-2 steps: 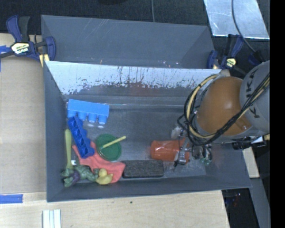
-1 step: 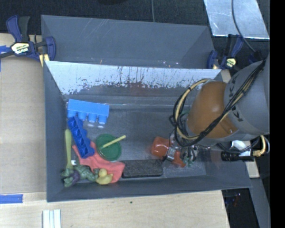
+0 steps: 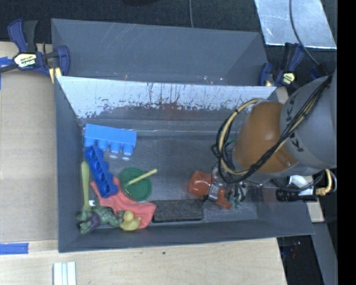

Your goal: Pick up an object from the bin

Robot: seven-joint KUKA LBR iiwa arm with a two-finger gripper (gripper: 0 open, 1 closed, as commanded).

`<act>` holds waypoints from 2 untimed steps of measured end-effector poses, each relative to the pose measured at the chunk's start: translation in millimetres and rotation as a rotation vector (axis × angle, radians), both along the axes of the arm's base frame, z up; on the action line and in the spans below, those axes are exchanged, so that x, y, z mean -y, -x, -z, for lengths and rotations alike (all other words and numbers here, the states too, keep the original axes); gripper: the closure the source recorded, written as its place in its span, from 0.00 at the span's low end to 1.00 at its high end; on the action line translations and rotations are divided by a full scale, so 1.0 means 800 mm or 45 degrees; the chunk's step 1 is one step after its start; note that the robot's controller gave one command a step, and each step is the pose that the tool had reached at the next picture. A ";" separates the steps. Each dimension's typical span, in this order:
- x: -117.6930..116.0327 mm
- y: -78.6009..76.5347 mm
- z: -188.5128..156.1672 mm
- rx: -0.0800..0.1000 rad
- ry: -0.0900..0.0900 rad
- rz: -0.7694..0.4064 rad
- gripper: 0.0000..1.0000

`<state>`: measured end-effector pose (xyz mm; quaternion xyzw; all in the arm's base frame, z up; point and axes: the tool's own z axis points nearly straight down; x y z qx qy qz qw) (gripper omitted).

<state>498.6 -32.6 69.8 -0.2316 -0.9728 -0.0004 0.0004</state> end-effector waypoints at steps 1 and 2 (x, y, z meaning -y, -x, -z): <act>0.000 0.000 0.000 0.000 0.000 -0.001 1.00; 0.000 0.000 0.000 -0.001 0.000 -0.001 1.00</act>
Offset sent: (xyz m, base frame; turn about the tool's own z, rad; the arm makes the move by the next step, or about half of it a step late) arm 0.0000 0.0000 0.0000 0.0000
